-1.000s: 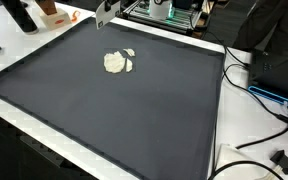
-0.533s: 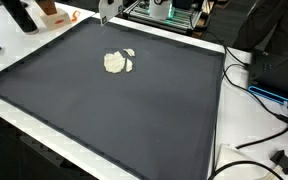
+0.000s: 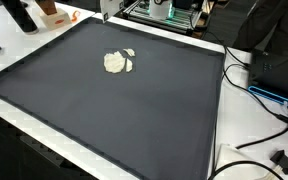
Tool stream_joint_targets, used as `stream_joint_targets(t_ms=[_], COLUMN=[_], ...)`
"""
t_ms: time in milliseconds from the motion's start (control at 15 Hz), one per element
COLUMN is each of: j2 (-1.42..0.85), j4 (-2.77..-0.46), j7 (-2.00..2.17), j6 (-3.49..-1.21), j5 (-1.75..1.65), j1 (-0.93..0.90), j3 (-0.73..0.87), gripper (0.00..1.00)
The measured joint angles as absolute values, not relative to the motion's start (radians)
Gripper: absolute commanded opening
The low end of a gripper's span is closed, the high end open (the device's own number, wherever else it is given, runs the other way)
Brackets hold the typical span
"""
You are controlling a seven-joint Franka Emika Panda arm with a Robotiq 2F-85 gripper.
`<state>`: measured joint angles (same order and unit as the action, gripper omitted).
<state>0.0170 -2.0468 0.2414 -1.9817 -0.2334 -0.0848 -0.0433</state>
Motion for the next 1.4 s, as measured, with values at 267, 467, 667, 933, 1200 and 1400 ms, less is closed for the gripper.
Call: stream_joint_targets(t_ms=[267, 467, 667, 933, 1200, 1400], j2=[0.017, 0.017, 0.015, -0.002, -0.005, -0.006], j4=[-2.047, -2.047, -2.046, -2.081, -2.155, -2.197], j7=[0.241, 0.241, 0.225, 0.013, -0.281, -0.501], j6=[-1.982, -1.982, -1.990, -2.131, -2.239, -2.242], j5=[-0.233, -0.233, -0.231, -0.166, -0.045, 0.023], j1=[-0.085, -0.085, -0.082, -0.058, -0.036, -0.024], j3=[-0.043, -0.043, -0.043, -0.033, -0.020, -0.014], gripper=[0.04, 0.01, 0.01, 0.01, 0.01, 0.01])
